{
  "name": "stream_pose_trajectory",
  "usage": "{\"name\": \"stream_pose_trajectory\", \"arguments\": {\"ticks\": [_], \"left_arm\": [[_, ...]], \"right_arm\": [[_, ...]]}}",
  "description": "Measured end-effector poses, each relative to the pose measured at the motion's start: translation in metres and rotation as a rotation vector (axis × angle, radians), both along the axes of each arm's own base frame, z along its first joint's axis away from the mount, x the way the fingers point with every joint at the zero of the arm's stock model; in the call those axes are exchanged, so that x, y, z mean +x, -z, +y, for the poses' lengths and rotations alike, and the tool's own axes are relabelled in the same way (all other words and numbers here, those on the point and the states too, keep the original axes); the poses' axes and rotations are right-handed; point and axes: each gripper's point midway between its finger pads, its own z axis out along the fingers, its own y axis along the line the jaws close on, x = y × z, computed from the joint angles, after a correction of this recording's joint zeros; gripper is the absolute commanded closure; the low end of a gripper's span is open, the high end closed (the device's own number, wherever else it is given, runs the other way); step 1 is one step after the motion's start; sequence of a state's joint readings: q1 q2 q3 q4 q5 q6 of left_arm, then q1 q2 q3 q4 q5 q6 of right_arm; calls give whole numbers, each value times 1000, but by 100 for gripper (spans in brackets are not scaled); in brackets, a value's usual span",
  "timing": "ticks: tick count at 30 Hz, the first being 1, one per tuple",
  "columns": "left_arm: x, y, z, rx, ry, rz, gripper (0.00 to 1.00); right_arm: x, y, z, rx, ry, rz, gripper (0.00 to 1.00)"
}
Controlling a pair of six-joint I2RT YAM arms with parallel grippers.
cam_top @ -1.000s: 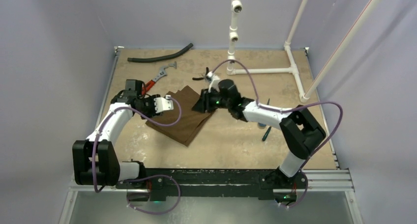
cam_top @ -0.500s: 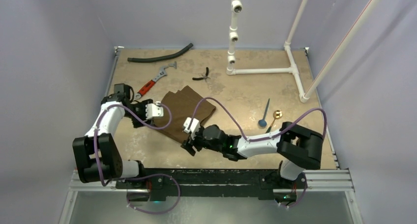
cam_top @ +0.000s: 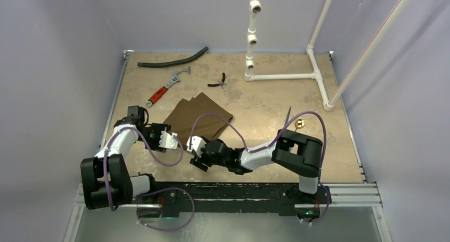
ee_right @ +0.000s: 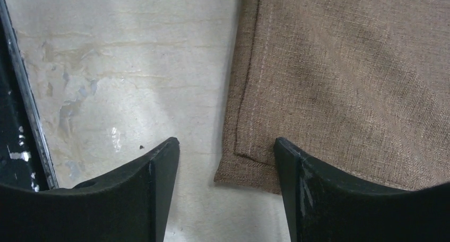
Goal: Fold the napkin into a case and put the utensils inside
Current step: Pick up the upper triangle-folded napkin from the center of the board.
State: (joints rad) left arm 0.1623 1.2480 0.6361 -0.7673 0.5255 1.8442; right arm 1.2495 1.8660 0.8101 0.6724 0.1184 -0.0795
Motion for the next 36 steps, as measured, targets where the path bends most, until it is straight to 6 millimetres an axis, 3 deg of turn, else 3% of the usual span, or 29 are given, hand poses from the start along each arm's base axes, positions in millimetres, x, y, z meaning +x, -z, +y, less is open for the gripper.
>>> {"name": "stream_pose_trajectory", "arguments": {"ticks": [8,11,14,17,23,25,28,29,31,36], "left_arm": [[14,10,-21,62,144,-133,47],[25,9,-31,74,160,-186,46],[31,7,-39,67,159,-205,46],[30,7,-46,62,179,-204,46],[31,8,-53,70,220,-221,46],[36,8,-55,70,221,-235,54],[44,11,-57,73,204,-258,88],[45,13,-58,70,194,-261,94],[45,18,-61,67,167,-239,99],[49,18,-64,33,86,-220,100]], "right_arm": [[21,3,-8,4,89,70,48],[36,2,-17,21,156,112,48],[49,-1,-37,28,227,144,46],[54,-6,-54,26,264,158,45],[52,-7,-60,12,273,172,46],[52,-4,-63,0,283,183,46],[56,-2,-67,-10,296,187,36],[57,-2,-67,-9,297,184,33],[58,-4,-67,-7,294,174,31],[56,-9,-63,-6,262,132,30]]}}
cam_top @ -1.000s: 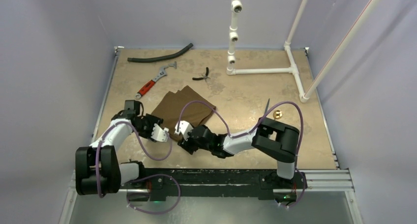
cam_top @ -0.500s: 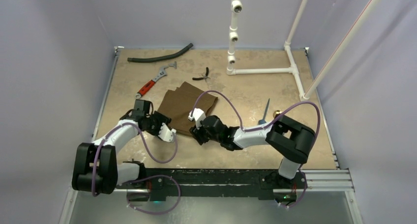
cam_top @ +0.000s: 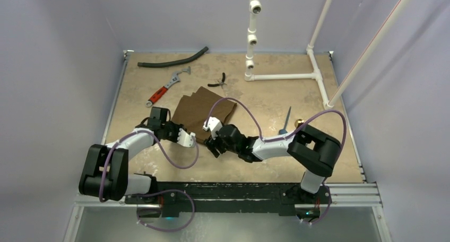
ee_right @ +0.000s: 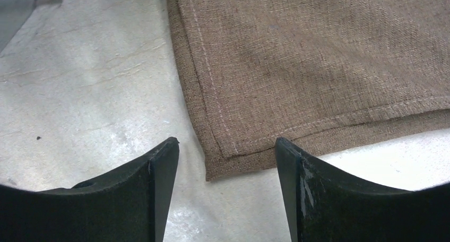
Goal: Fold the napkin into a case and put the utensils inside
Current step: Pick up the upper triangle-folded napkin from the center of the board.
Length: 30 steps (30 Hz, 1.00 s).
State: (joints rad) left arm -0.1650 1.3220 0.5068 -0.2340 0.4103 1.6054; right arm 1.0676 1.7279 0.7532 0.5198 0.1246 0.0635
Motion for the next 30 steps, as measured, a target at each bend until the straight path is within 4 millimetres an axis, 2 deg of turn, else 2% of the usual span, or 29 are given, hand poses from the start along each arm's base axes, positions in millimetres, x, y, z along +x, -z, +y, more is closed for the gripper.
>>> {"name": "stream_pose_trajectory", "arguments": {"ticks": [3,6,10,13,15,17,21,22,24,25,30], "left_arm": [[4,-2,0,-17,-37,8,96],[8,-7,-1,-21,-45,1,86],[10,-9,0,-11,-40,-4,79],[8,-6,1,4,-25,2,74],[11,-3,1,14,-6,-6,65],[18,-4,0,21,14,-39,64],[28,-5,-2,46,59,-93,68],[30,-4,-2,52,69,-104,74],[33,-2,-3,60,88,-115,94],[33,-1,-4,62,97,-120,100],[36,2,-7,59,114,-150,100]], "right_arm": [[2,4,4,-16,0,-8,32],[6,13,12,-36,3,-1,40],[14,12,22,-36,26,9,64],[16,11,21,-30,53,20,78],[15,11,18,-20,69,32,91],[14,11,17,-16,75,40,100],[11,9,15,-3,83,59,100],[10,9,14,0,83,62,100],[9,9,12,3,84,69,100],[9,9,12,4,84,72,100],[9,8,12,11,76,83,100]]}}
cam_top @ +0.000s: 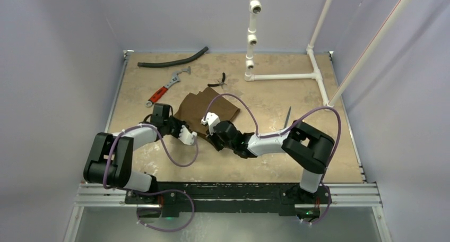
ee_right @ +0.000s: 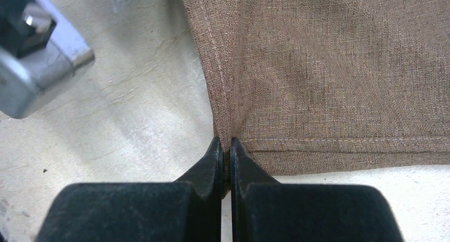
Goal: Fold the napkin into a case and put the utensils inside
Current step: Pick up the upper triangle-folded napkin from the center of the board, then turn over the upper triangle folded napkin at the center of the board.
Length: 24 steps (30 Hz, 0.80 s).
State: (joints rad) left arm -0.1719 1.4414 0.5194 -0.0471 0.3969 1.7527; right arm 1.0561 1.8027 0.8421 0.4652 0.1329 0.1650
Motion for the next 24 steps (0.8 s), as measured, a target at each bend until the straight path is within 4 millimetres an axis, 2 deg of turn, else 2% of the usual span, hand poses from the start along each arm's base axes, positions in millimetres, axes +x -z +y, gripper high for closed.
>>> {"name": "stream_pose_trajectory", "arguments": {"ticks": [5,9,13,17,20,22,24], "left_arm": [[1,-10,-3,-73,-105,130,100],[2,-38,-9,-123,-138,177,100],[-13,-71,-8,-139,-136,172,100],[-43,-98,-4,-125,-131,228,100],[-68,-120,0,-104,-121,276,100],[-85,-145,4,-95,-115,286,100],[-96,-185,6,-100,-114,256,100]], "right_arm": [[0,-12,-2,20,-14,11,100],[-5,-31,1,47,-46,29,100],[-11,-56,9,80,-91,49,100],[-32,-98,15,149,-142,73,100],[-57,-137,21,213,-191,92,100],[-77,-167,22,273,-226,110,100],[-97,-198,17,347,-257,130,100]]}}
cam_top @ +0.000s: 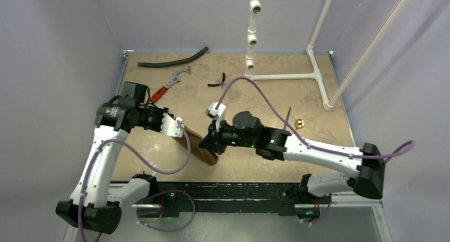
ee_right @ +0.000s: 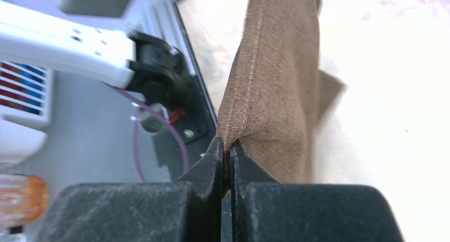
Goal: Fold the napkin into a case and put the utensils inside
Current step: Turn over the upper triangle folded napkin at the center of the board.
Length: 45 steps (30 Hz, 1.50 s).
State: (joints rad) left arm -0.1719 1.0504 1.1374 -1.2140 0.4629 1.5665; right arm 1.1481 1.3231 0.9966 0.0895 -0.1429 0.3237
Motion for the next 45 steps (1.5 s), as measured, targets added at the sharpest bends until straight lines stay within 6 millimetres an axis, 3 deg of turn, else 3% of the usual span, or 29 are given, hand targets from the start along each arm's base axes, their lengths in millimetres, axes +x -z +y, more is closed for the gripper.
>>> {"name": "stream_pose_trajectory", "arguments": {"ticks": [4,7,10,16,18,19,24,25,28,30,32,35,39,42,45], "left_arm": [[-10,-72,-5,-55,-6,-124,100],[-20,-87,-8,-75,-11,-123,100],[-17,-61,-12,-61,-20,-2,100],[4,78,-27,46,-75,495,100],[23,113,-35,49,-116,516,100],[32,122,-39,44,-144,496,100],[99,123,-58,20,-269,247,100],[114,124,-62,13,-302,199,95],[151,133,-66,9,-404,95,54],[162,141,-66,7,-450,75,28],[164,145,-67,4,-472,80,14],[167,138,-71,-15,-479,85,9],[176,111,-84,-72,-439,93,9],[182,91,-94,-100,-370,82,18],[181,98,-94,-76,-336,92,22]], "right_arm": [[-13,-46,-13,121,-4,32,100],[-8,-55,-20,150,-2,62,100],[12,-29,-25,98,13,117,100],[94,86,-56,-110,185,295,100],[109,116,-64,-157,217,342,100],[113,132,-67,-182,223,369,100],[148,156,-83,-195,298,407,100],[158,156,-86,-189,316,407,100],[187,157,-89,-167,348,400,100],[201,159,-88,-160,357,392,100],[210,164,-86,-164,360,389,100],[216,175,-83,-179,358,396,100],[220,188,-83,-198,357,408,97],[224,189,-83,-199,357,400,95],[230,187,-81,-198,353,378,93]]}}
